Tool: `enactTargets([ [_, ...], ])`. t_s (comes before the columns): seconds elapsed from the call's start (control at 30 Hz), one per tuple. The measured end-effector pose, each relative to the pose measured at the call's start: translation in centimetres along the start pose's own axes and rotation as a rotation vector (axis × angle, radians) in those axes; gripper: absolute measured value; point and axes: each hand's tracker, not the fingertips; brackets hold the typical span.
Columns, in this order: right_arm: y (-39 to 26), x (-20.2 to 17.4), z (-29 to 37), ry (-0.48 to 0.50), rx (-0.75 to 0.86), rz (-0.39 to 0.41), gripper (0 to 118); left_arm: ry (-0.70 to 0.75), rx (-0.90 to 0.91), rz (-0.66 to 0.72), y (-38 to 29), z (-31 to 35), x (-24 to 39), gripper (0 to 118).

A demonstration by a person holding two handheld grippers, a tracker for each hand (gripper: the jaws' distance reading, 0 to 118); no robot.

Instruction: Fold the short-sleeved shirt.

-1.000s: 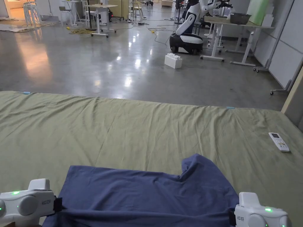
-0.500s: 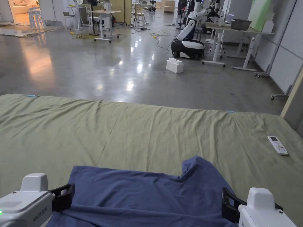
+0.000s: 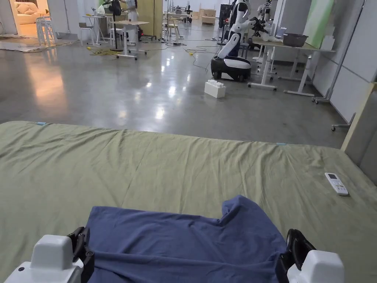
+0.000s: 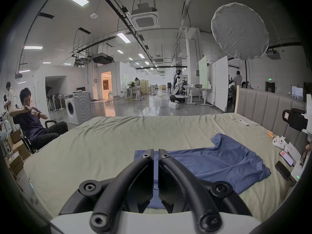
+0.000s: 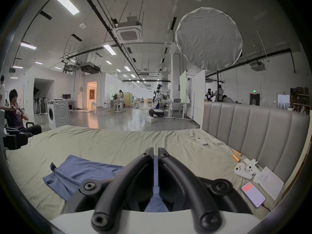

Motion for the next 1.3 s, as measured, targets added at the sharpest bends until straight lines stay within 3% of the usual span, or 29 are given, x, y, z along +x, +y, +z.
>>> enactTargets([
  [0.03, -0.3, 0.1, 0.1, 0.007, -0.026, -0.027, 3, 0.005, -0.002, -0.004, 0.1, 0.1, -0.1, 5],
  [0.1, -0.3, -0.1, 0.4, 0.005, 0.01, 0.026, 3, 0.01, -0.032, 0.014, 0.0, 0.1, -0.6, 5],
  [0.17, -0.7, 0.3, 0.5, 0.014, -0.022, -0.01, 1, 0.024, -0.06, 0.032, -0.3, -0.3, -1.7, 5],
  [0.47, -1.6, 1.1, 0.1, 0.023, -0.074, 0.009, 1, 0.029, -0.391, 0.066, -3.4, -7.2, -8.0, 5],
  [0.63, -3.1, 1.3, -1.3, 0.033, -0.211, 0.016, 1, 0.051, -0.573, 0.068, -4.8, -12.2, -10.0, 8],
  [0.67, -3.6, 1.2, -1.6, 0.03, -0.249, -0.007, 1, 0.032, -0.619, 0.076, -5.1, -13.3, -10.3, 16],
  [0.77, -4.5, 1.5, -1.9, 0.017, -0.274, 0.002, 1, 0.016, -0.717, 0.102, -6.4, -15.9, -10.8, 70],
  [0.8, -4.7, 1.3, -2.1, 0.014, -0.282, 0.004, 1, 0.017, -0.742, 0.104, -6.8, -16.7, -10.8, 81],
  [0.83, -5.0, 1.4, -2.2, 0.013, -0.295, 0.01, 1, 0.02, -0.754, 0.109, -7.0, -17.2, -10.8, 83],
  [1.17, -6.2, 1.5, -3.0, -0.004, -0.368, 0.035, 1, 0.033, -0.937, 0.028, -10.3, -21.0, -9.7, 82],
  [1.23, -6.3, 1.4, -2.9, -0.004, -0.376, 0.04, 1, 0.033, -0.938, 0.06, -10.1, -20.6, -9.6, 75],
  [1.3, -6.3, 1.5, -2.9, -0.003, -0.378, 0.035, 1, -0.001, -0.927, 0.032, -10.1, -19.9, -9.1, 56],
])
